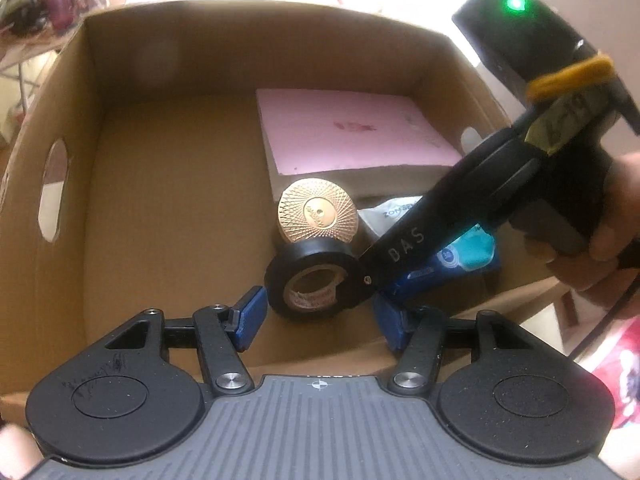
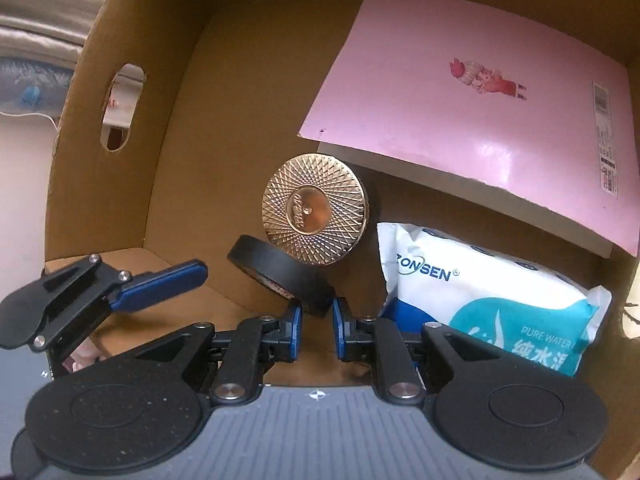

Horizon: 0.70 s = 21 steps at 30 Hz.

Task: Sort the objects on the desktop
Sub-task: 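Lower the tape roll into the box and open the right gripper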

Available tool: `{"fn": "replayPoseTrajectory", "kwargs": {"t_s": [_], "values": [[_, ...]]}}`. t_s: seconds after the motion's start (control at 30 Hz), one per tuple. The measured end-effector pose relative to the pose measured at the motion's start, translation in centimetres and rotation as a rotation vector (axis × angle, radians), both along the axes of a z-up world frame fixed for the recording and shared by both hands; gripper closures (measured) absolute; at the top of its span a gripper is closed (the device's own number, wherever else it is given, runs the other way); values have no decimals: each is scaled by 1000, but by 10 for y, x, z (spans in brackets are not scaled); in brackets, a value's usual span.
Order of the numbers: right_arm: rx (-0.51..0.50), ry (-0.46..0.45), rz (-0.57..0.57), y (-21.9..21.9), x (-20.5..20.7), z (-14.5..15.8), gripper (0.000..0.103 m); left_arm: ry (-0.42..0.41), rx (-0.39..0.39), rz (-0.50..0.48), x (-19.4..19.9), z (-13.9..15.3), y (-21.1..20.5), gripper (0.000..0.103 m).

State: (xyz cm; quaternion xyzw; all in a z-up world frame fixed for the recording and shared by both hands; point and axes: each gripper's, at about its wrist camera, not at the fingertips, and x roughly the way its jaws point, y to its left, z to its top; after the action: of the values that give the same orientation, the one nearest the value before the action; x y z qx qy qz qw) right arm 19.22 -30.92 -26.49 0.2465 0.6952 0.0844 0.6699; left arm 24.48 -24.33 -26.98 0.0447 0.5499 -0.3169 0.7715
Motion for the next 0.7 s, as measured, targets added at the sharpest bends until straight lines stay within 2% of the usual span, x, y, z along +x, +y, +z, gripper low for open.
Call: {"fn": "replayPoseTrajectory", "kwargs": {"t_s": [0.23,0.33,0.53,0.7], "values": [[8,21,-10,3,-6,-4,85,-13,-23,18,-8,8,16,42],[13,-18,-6,7,-10,2,85,-19,-29,31,-11,12,23,41],[-55,-88,26,24,-18,8,82,-39,-43,54,-18,20,33,41],[-51,-105,-30,29,-26,0,76,-53,-62,71,-23,24,39,40]]}}
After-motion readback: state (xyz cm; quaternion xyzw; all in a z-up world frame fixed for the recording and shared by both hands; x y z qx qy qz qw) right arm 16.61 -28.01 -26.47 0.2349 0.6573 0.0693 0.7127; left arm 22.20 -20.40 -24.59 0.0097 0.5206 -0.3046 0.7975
